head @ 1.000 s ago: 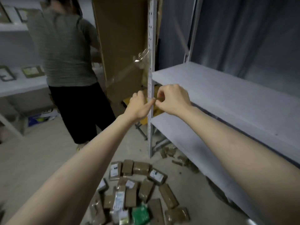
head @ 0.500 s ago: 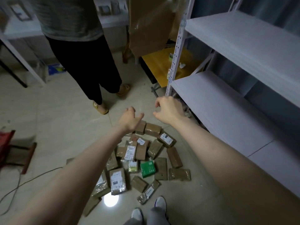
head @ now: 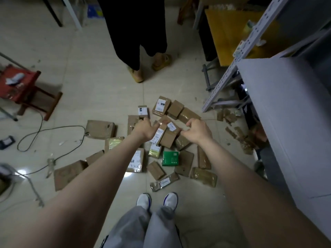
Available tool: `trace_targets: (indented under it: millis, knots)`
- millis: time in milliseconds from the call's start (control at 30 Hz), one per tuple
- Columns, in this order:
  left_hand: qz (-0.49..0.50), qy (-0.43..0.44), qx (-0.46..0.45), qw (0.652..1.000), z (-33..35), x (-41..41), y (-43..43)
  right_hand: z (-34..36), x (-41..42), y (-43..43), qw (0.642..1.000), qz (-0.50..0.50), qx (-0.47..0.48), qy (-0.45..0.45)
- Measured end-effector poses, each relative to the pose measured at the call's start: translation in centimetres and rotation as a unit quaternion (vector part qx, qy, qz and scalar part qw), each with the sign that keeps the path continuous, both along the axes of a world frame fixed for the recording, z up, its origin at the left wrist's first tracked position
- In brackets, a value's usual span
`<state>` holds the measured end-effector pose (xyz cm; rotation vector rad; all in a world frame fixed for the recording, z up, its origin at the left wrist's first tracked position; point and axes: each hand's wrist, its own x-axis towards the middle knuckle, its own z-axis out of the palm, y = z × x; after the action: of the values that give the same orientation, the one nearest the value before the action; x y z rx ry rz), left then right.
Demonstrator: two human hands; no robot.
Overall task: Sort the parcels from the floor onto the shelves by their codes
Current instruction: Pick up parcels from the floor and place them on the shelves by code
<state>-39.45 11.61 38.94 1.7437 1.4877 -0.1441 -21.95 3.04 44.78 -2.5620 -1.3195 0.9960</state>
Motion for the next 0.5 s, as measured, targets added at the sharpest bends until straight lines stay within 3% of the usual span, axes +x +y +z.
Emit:
trace_targets:
  millis: [267,500]
  knots:
    - [0.099,0.042,-0.046,0.993,-8.5,-5.0,1.0,-9.5,-3.0,3.5,0.993,-0.013,-0.010,0.114]
    - [0.136,0.079,-0.065,0.985,-17.1,-5.5,3.5,-19.5,-3.3,6.4,0.970,-0.129,-0.052,0.202]
